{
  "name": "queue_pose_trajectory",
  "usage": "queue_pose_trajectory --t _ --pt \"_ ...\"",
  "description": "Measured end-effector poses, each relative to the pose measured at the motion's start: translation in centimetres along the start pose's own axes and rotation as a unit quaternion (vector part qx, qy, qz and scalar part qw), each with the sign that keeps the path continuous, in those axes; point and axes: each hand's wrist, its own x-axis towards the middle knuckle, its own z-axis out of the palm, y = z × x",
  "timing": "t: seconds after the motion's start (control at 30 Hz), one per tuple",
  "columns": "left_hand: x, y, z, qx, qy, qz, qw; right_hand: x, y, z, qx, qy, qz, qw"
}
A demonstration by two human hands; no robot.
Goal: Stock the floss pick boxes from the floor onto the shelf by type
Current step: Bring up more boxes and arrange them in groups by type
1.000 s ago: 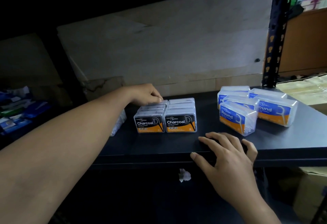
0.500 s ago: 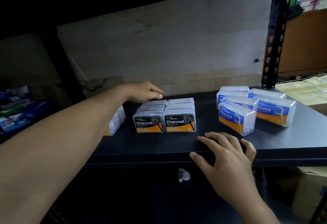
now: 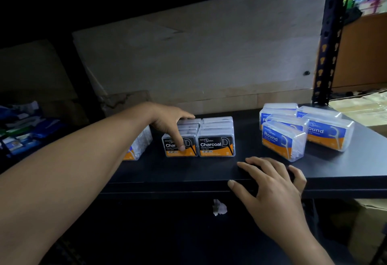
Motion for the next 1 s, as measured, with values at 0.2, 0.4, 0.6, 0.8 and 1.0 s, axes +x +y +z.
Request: queue_pose_trajectory --t 0.2,0.4,0.6,0.8,1.0 --pt "-0.1 0.0 0.1 -0.004 0.003 0.004 1.000 0.0 0.0 0.1 -0.004 -0.004 0.000 1.000" --pt "-0.1 0.0 0.3 -0.005 0.012 0.005 1.000 0.0 0.1 0.3 0.002 -0.001 0.005 1.000" --pt "-0.5 0.1 0.8 -0.013 0.029 -0.002 1.000 0.0 0.3 -0.1 -0.002 -0.014 -0.001 1.000" --pt "-1.6 0.2 1.1 -0.013 0.045 -0.006 0.999 -0.3 1.3 -1.5 0.006 -0.021 -0.001 1.000" --pt "-4.1 2.4 -0.3 -0.025 0.161 0.045 0.986 -0.8 4.2 -4.9 -0.025 -0.021 0.041 0.999"
